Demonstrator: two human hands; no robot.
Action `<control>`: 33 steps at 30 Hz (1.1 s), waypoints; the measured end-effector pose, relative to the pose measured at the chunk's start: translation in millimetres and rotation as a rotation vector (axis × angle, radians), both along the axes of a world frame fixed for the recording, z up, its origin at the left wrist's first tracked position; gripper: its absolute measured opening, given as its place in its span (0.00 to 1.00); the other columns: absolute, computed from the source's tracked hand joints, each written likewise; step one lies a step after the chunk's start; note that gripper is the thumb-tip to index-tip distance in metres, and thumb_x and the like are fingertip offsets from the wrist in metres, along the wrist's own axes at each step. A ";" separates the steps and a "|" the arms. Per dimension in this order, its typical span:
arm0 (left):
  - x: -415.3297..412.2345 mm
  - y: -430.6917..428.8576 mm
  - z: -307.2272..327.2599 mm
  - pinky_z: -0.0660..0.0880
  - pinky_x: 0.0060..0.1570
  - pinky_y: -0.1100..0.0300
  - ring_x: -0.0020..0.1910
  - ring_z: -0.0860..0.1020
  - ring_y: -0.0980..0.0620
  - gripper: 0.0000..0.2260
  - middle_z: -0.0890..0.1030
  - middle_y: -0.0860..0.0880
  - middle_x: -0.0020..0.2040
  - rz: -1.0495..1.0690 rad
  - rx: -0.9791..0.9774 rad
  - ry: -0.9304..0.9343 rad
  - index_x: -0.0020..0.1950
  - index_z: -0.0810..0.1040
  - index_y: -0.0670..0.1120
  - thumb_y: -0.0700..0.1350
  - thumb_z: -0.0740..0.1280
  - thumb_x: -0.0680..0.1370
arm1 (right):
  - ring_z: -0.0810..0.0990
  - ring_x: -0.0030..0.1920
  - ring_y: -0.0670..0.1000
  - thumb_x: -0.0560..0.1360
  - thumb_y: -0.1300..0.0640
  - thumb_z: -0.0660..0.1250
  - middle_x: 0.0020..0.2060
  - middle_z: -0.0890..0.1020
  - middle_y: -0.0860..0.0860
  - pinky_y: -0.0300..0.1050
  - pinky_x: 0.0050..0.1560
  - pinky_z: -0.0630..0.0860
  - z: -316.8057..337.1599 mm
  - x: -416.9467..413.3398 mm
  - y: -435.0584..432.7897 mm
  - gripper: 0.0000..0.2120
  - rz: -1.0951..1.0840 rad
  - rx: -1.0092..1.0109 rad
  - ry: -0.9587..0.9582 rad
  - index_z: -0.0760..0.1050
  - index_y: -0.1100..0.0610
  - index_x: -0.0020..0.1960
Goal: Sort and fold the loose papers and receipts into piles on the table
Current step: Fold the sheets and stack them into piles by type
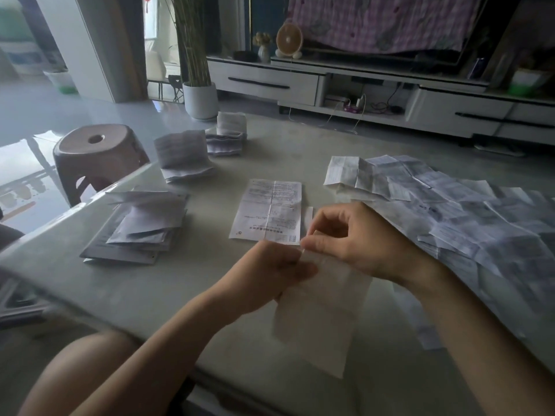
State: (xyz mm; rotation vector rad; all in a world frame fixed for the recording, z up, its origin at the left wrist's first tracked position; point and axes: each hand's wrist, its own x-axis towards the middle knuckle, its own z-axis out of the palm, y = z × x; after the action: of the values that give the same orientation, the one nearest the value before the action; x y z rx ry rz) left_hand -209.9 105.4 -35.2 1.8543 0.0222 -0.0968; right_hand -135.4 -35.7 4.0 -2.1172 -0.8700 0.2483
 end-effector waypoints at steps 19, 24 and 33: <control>-0.6 15.9 10.2 0.69 0.35 0.60 0.36 0.76 0.49 0.05 0.80 0.46 0.36 0.278 -0.282 -0.048 0.43 0.80 0.42 0.39 0.65 0.76 | 0.80 0.46 0.48 0.63 0.51 0.70 0.52 0.79 0.57 0.39 0.39 0.77 -9.1 2.6 -17.7 0.27 -0.174 0.420 0.477 0.70 0.55 0.60; 0.8 11.9 12.3 0.72 0.34 0.60 0.35 0.75 0.48 0.08 0.78 0.44 0.38 0.306 -0.339 -0.054 0.40 0.81 0.48 0.38 0.63 0.72 | 0.82 0.40 0.47 0.71 0.68 0.66 0.41 0.84 0.51 0.37 0.37 0.77 -27.7 -11.6 -8.7 0.10 -0.024 0.576 0.660 0.80 0.54 0.41; 1.9 9.0 3.9 0.76 0.35 0.60 0.34 0.77 0.53 0.06 0.80 0.46 0.40 0.359 -0.457 0.011 0.46 0.80 0.47 0.39 0.64 0.77 | 0.79 0.38 0.43 0.75 0.72 0.55 0.36 0.84 0.46 0.32 0.40 0.73 -37.1 -11.3 -6.8 0.20 -0.209 0.489 0.311 0.81 0.56 0.38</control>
State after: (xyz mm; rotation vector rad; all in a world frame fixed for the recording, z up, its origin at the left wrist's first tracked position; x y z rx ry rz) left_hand -207.9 114.5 -31.3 1.3691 0.3142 0.1300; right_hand -146.6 -42.5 -33.1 -1.6397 -0.4623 0.2207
